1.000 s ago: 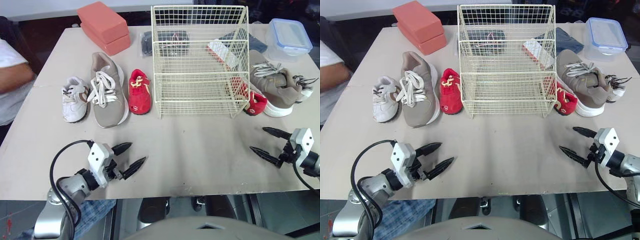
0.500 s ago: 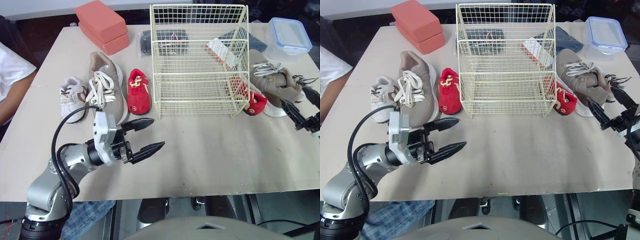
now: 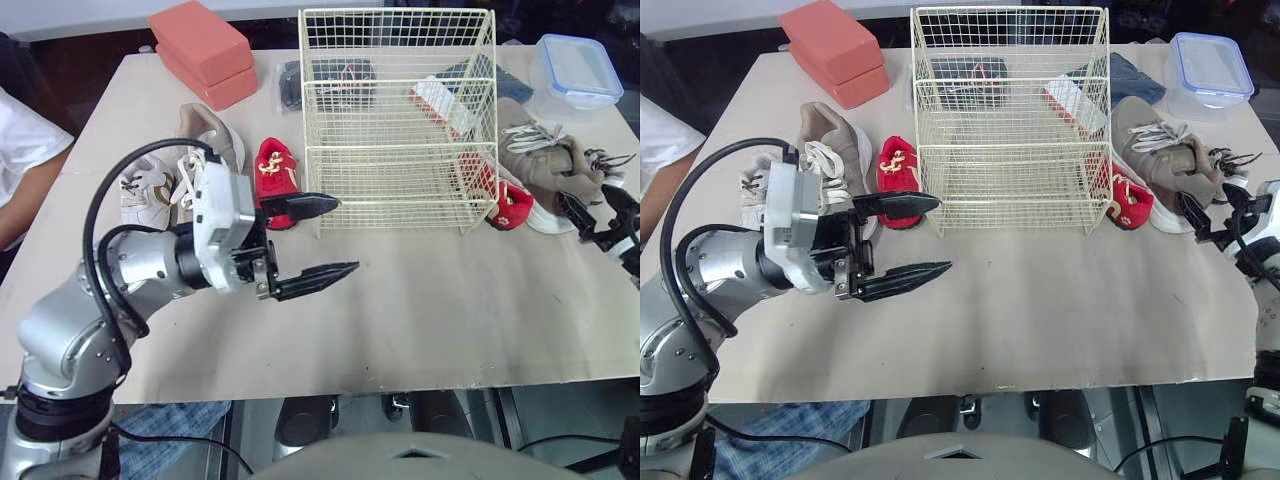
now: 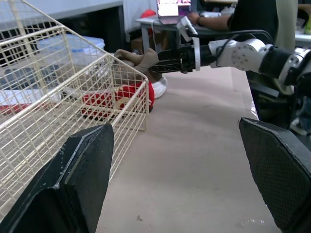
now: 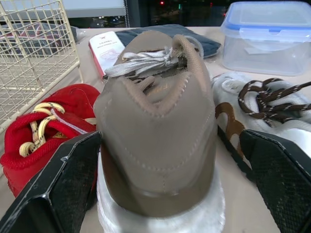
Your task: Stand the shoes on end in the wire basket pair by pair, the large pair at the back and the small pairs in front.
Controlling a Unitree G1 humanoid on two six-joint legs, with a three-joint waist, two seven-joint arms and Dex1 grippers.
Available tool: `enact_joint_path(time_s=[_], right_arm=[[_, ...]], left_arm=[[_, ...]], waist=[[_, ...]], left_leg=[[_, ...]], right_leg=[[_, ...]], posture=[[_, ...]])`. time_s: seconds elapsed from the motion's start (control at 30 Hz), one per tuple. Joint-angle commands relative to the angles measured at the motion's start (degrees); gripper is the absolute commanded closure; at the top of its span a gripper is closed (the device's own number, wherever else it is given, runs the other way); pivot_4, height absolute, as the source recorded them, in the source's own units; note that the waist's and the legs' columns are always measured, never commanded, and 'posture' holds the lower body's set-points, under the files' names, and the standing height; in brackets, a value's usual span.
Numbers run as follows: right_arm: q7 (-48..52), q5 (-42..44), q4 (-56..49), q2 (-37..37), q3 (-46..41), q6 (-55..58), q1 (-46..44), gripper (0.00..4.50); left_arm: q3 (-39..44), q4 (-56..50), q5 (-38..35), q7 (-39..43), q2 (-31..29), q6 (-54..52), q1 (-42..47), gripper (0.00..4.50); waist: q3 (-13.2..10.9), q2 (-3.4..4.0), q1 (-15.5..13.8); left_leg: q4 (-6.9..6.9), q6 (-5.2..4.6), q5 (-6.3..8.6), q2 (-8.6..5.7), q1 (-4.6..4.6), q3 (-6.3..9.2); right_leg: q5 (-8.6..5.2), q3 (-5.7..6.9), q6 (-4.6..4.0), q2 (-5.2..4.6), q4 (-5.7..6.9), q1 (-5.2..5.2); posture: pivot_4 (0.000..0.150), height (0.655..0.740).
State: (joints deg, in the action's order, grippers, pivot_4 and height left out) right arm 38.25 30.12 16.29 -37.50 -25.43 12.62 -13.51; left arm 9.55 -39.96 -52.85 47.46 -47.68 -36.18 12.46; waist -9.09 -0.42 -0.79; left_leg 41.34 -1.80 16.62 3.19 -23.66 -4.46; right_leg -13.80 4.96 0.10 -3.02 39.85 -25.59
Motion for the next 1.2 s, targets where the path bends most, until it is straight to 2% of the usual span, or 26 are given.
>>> enact_joint_path(time_s=[0.03, 0.27, 0.3, 0.33, 0.4, 0.57, 0.63, 1.03, 1.2], right_arm=[[0.8, 0.8, 0.4, -0.8, -0.9, 1.4, -1.7, 0.00], [0.3, 0.1, 1.1, -0.4, -0.9, 1.8, -3.0, 0.00], [0.4, 0.1, 1.1, -0.3, -0.8, 1.8, -3.1, 0.55], [0.5, 0.0, 1.0, -0.3, -0.7, 1.8, -3.0, 0.78], [0.4, -0.2, 1.0, -0.1, -0.5, 1.7, -3.1, 1.79], [-0.5, -0.4, 0.8, 0.5, -1.1, 0.4, -3.2, 3.96], [-1.3, -0.4, 0.2, 1.0, -1.9, -0.9, -3.7, 4.48], [-6.8, 3.2, -8.5, 0.6, -8.7, -8.3, -8.9, 4.48], [-3.2, 9.2, -16.4, 0.5, -10.0, -9.0, -13.0, 4.48]], left_arm=[[0.0, -1.4, -0.4, 0.3, -0.8, -0.1, 1.1, 0.09], [-1.0, -1.3, 0.6, 0.4, -0.7, 0.1, 0.9, 0.09], [-1.1, -1.2, 0.8, 0.5, -0.7, 0.2, 1.0, 0.00], [-1.2, -1.1, 0.8, 0.6, -0.6, 0.2, 1.1, 0.00], [-1.3, -0.9, 1.0, 0.8, -0.4, 0.3, 1.3, 0.00], [-1.7, -0.4, 1.6, 1.0, -0.2, 0.6, 1.8, 0.00], [-2.1, -0.1, 2.1, 1.2, 0.0, 0.7, 2.3, 0.00], [-2.5, 5.1, 2.7, 2.3, 1.3, 1.5, 8.1, 0.00], [-2.1, 7.5, 3.1, 3.7, 0.9, 1.6, 10.2, 0.00]], waist=[[0.0, 0.00, 0.0], [0.0, 0.00, 0.0], [0.0, -0.01, 0.0], [0.0, -0.01, 0.0], [0.0, -0.02, 0.0], [0.0, -0.10, 0.1], [-0.1, -0.10, 0.1], [-0.4, 0.19, 0.1], [-0.4, 0.18, 0.1]], left_leg=[[0.00, 0.00, 0.00, 0.00, -0.01, 0.00], [0.00, 0.02, -0.01, 0.01, -0.02, 0.00], [0.00, 0.02, -0.01, 0.00, -0.02, 0.00], [0.00, 0.02, -0.01, 0.00, -0.02, 0.00], [0.00, 0.02, -0.01, 0.00, -0.01, -0.01], [0.00, 0.02, -0.01, 0.01, 0.05, -0.06], [0.00, 0.03, -0.02, 0.01, 0.04, -0.06], [0.00, 0.08, -0.05, 0.00, -0.06, -0.07], [-0.03, 0.12, -0.07, 0.01, -0.05, -0.05]], right_leg=[[0.00, 0.00, 0.00, 0.00, 0.00, 0.00], [0.00, 0.00, 0.00, 0.00, 0.00, 0.00], [0.00, 0.00, 0.00, -0.01, 0.00, 0.00], [0.00, 0.00, 0.00, -0.01, 0.00, -0.01], [0.00, -0.01, 0.00, 0.00, 0.00, 0.00], [0.00, -0.09, 0.01, 0.03, 0.02, 0.01], [0.00, -0.08, 0.01, 0.03, 0.01, 0.01], [0.01, -0.08, 0.02, 0.02, 0.01, -0.10], [0.01, -0.08, 0.01, 0.07, 0.00, -0.10]], posture=[[0.150, 0.6860], [0.150, 0.6860], [0.150, 0.6860], [0.150, 0.6860], [0.150, 0.6860], [0.150, 0.6860], [0.150, 0.6860], [0.150, 0.6860], [0.150, 0.6860]])
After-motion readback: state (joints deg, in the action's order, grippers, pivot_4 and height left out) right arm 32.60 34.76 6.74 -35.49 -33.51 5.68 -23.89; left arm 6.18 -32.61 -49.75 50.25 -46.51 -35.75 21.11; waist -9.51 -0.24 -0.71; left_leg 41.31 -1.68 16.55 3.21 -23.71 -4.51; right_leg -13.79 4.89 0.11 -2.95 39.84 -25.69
